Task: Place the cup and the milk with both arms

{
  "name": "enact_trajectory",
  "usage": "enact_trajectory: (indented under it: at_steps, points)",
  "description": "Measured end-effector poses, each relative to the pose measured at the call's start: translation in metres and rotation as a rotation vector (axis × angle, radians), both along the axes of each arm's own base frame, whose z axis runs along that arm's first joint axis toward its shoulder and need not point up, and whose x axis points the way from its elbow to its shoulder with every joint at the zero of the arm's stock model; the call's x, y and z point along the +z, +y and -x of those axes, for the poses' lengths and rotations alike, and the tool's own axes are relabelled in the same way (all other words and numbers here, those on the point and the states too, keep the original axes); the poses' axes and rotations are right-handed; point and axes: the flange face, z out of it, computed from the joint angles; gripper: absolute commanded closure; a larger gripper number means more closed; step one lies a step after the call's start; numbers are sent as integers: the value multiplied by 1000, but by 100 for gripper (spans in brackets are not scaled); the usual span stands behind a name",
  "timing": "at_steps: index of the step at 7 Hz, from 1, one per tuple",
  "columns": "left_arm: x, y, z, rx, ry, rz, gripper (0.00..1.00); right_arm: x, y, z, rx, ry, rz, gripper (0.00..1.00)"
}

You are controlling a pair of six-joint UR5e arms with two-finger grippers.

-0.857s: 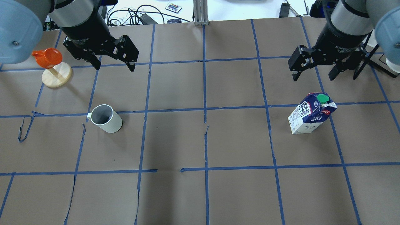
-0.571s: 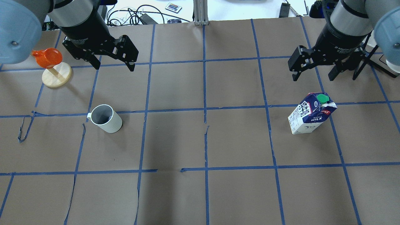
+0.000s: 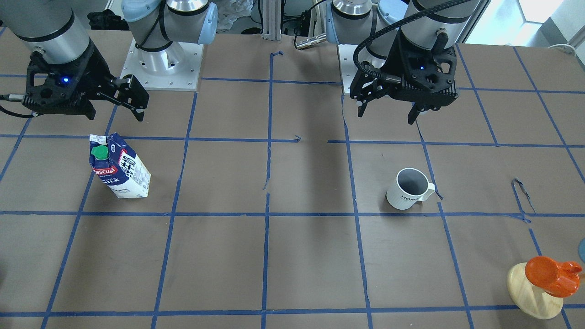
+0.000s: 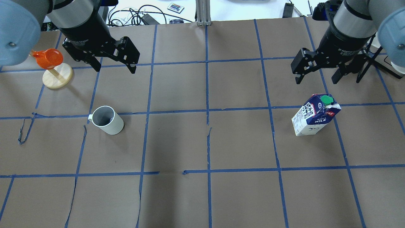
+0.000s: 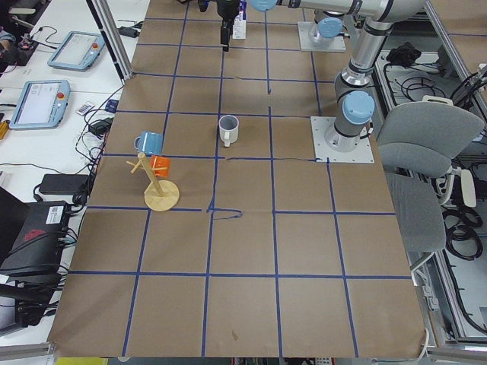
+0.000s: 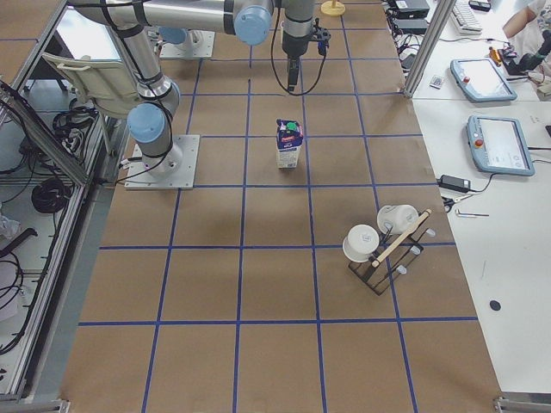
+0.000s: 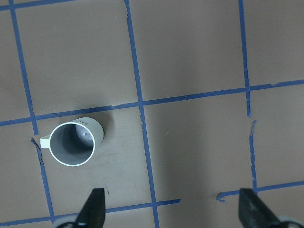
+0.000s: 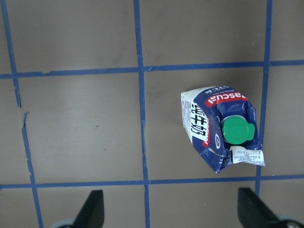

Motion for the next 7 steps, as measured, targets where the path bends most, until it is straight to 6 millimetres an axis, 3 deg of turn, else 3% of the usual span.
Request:
enact_trajectory:
  at_steps: [2, 7]
  points:
    - [-4, 3, 0, 0, 0, -3, 0, -9, 5, 0, 0, -2, -56, 0]
    - [-5, 6, -1, 1, 0, -7, 0, -6, 6, 0, 0, -3, -54, 0]
